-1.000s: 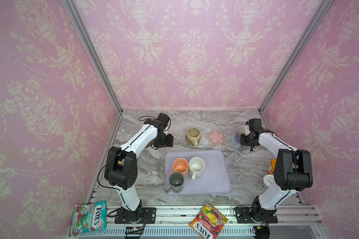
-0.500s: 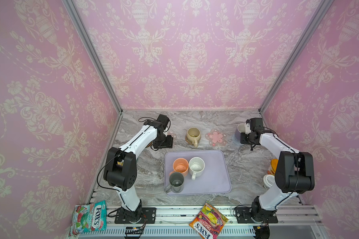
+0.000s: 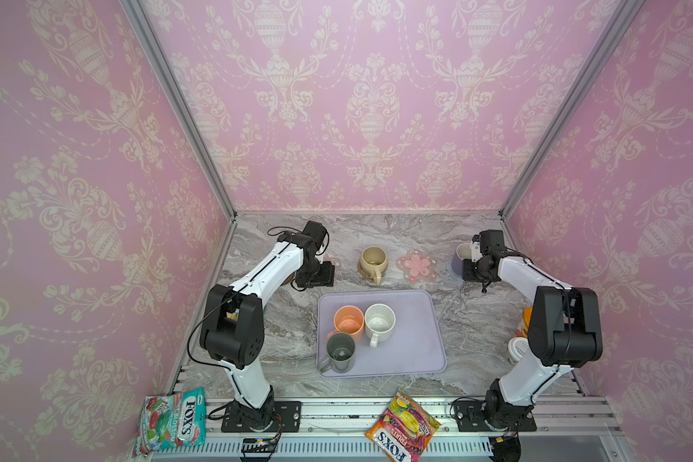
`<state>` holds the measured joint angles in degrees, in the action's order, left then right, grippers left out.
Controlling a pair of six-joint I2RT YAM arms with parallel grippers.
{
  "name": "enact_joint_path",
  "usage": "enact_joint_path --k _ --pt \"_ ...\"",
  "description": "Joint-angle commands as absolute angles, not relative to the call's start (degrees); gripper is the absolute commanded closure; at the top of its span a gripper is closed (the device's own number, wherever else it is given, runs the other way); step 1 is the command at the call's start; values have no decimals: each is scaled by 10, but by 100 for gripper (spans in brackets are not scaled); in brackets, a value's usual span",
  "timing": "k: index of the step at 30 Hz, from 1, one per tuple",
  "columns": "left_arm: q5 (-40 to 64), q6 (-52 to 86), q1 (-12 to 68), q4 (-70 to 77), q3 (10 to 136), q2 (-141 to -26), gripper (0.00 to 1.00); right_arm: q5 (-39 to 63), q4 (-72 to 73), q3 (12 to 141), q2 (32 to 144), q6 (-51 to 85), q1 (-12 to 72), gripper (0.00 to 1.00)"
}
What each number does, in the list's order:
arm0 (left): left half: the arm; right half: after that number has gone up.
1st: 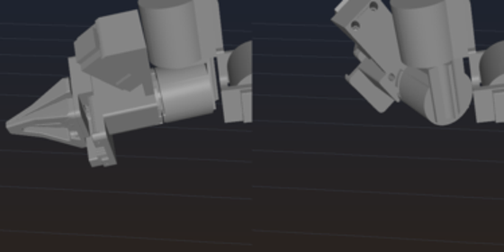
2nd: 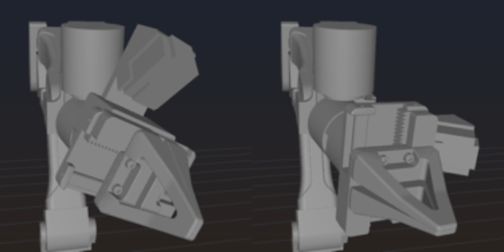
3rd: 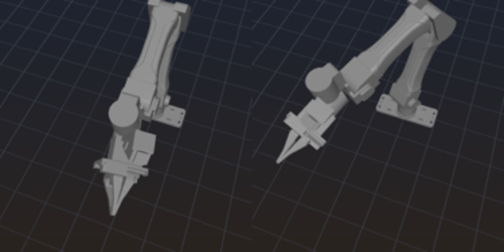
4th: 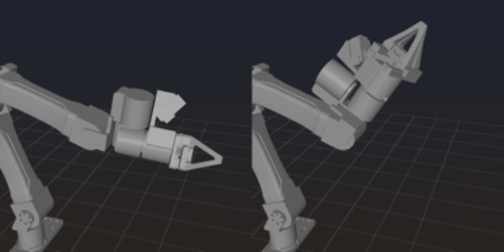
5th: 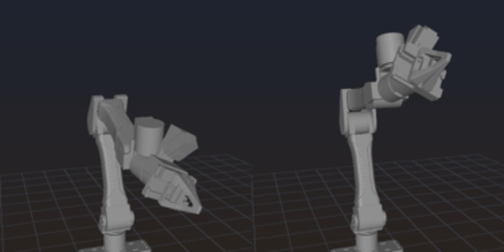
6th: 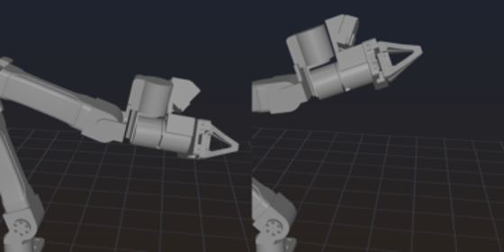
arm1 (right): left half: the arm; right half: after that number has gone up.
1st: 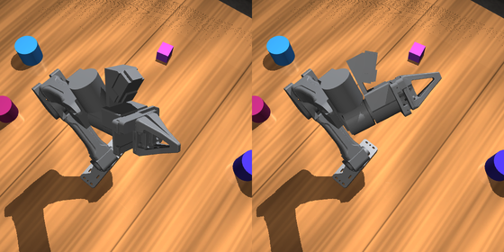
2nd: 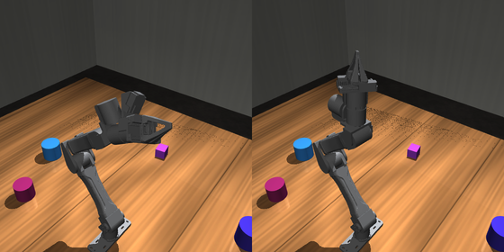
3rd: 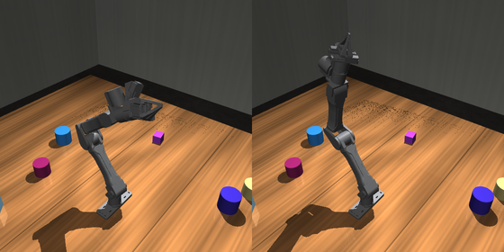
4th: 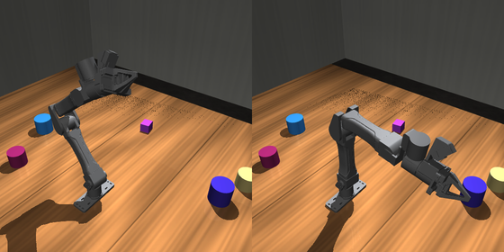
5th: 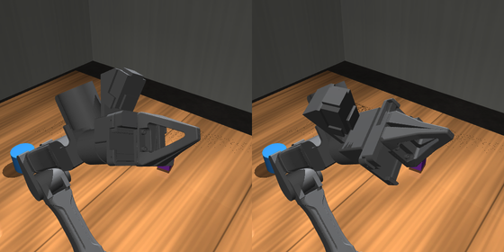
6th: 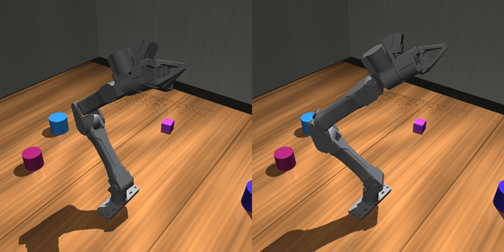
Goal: Place cups on coasters
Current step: Place the cup on the coaster.
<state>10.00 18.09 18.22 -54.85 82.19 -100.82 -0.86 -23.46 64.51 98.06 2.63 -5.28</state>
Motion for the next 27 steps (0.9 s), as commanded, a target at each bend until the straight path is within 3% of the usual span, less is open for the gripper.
enact_joint_path --k 1,3,6,27 --pt "110 190 179 -548 831 -1010 32 -18 -241 651 979 36 -55 84" --pt "110 190 179 -547 832 -1008 32 -18 -249 651 976 41 -56 72" --pt "111 191 179 -548 830 -1005 32 -15 -255 649 971 46 -56 64" --pt "70 184 179 -589 748 -877 31 -40 -341 631 821 95 -32 58"
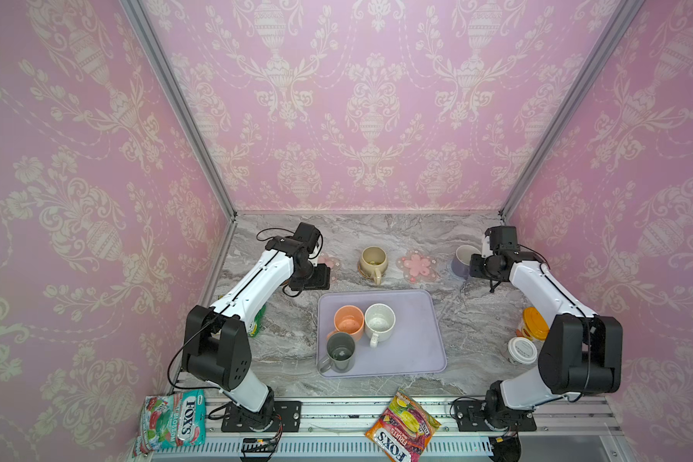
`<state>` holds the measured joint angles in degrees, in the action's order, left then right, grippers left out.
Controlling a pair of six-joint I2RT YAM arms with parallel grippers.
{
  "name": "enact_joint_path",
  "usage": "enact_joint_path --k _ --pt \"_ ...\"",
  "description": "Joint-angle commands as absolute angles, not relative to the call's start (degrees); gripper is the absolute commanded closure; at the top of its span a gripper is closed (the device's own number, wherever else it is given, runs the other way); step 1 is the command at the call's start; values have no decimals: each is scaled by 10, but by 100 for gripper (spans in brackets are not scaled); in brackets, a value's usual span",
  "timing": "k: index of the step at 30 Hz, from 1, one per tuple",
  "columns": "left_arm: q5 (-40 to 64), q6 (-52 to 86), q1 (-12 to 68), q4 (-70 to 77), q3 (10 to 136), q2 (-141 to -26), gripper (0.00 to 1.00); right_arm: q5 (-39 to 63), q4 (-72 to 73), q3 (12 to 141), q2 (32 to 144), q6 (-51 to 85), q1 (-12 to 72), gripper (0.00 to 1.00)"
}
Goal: Place cups on coasters
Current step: Place the cup on the coaster, then move the cup to the tray.
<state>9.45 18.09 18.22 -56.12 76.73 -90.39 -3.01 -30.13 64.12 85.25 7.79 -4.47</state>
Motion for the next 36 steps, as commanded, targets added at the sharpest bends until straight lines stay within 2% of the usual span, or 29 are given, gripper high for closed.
enact_joint_path --k 1,9,20,27,31,36 --pt "67 184 180 -592 742 -868 31 -44 -351 631 813 94 -26 58" --pt "49 179 181 -621 687 -786 26 -49 -408 635 728 103 24 56" --pt "53 206 185 -644 626 -715 26 42 -400 594 648 152 106 54" --pt "77 216 192 -636 623 -724 27 65 -410 584 613 156 138 54" --pt "78 228 203 -625 629 -758 28 113 -411 577 603 161 150 54" --pt "52 233 230 -626 645 -790 29 132 -425 560 597 165 192 57"
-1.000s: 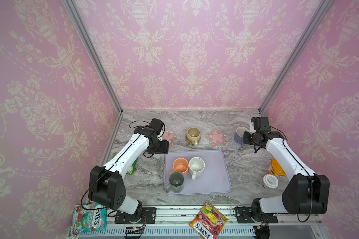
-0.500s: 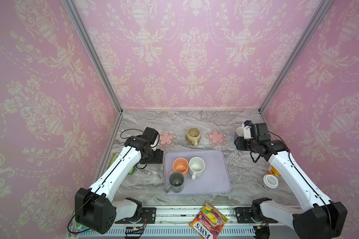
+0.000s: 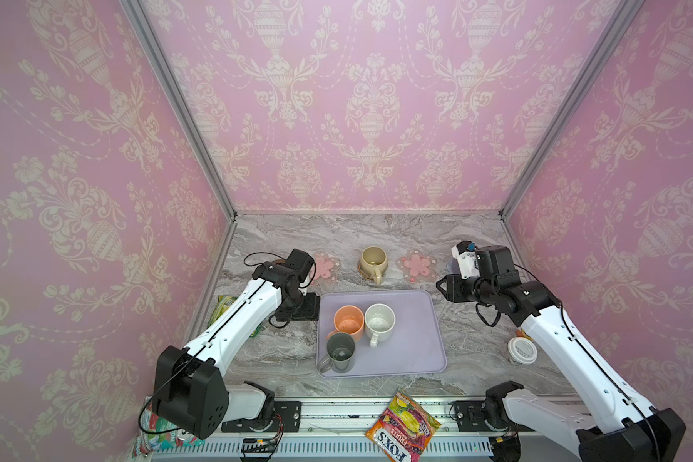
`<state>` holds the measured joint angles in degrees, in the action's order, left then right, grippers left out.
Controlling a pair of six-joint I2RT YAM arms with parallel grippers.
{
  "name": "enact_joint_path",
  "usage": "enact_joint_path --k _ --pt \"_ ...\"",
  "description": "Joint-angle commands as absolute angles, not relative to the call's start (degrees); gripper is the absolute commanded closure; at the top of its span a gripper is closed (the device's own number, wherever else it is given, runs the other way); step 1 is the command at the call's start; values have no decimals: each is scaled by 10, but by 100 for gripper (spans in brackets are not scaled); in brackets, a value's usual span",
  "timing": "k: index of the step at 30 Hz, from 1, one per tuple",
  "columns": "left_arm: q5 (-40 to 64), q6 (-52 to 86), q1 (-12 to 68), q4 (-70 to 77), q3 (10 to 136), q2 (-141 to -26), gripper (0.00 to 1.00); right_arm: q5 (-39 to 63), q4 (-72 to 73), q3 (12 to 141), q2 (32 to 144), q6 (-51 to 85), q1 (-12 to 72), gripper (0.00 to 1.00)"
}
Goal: Place cups on coasters
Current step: Move the cup to the tray.
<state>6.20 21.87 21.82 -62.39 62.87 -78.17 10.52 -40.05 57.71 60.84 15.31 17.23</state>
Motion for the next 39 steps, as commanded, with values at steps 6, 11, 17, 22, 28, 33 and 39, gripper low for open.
enact_joint_path --k 6,11,17,22,28,33,39 --pt "68 233 234 -620 661 -795 32 133 -431 540 582 178 256 58" --pt "60 229 243 -633 662 -819 34 152 -414 522 576 210 296 62" --pt "87 229 254 -617 633 -833 35 162 -381 482 576 254 357 64" --pt "115 215 268 -616 622 -852 34 162 -340 459 595 289 412 64" --pt "122 214 279 -609 600 -858 35 150 -299 452 639 316 479 64" --pt "129 218 279 -599 588 -856 34 148 -275 460 687 326 524 63" --pt "133 217 279 -589 584 -856 35 119 -258 483 745 334 559 62"
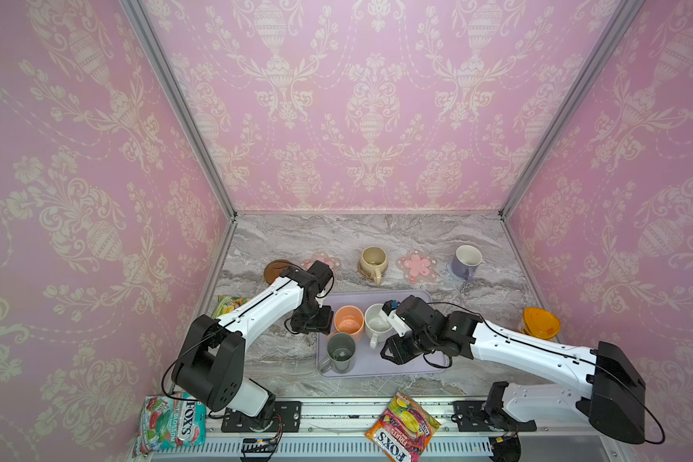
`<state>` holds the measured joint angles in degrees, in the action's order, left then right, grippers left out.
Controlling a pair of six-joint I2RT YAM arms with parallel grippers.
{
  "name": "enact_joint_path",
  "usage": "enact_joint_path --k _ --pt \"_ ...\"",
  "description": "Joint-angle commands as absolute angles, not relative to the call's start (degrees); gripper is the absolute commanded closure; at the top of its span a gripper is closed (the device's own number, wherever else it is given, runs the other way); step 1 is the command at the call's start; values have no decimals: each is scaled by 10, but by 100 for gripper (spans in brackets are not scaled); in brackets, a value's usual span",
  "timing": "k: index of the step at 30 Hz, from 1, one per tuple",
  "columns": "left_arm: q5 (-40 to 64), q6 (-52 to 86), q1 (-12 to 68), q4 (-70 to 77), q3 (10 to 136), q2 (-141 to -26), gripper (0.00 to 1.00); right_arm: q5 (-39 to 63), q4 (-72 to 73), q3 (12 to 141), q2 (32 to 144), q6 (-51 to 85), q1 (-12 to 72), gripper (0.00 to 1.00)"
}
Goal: Place cups on coasters
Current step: Move the cup to the tray.
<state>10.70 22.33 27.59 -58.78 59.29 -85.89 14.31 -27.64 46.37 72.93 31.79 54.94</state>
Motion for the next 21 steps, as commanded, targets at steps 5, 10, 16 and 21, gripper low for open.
enact_joint_path --k 5,10,16,21 --pt "131 215 279 -584 578 -851 35 93 -222 494 784 368 570 60" --pt "128 211 279 -578 570 -844 35 64 -208 518 814 379 591 60" --pt "124 211 279 -568 569 -835 35 14 -225 542 843 407 598 60" --pt "127 210 279 -553 567 -835 35 -33 -245 547 844 423 598 62"
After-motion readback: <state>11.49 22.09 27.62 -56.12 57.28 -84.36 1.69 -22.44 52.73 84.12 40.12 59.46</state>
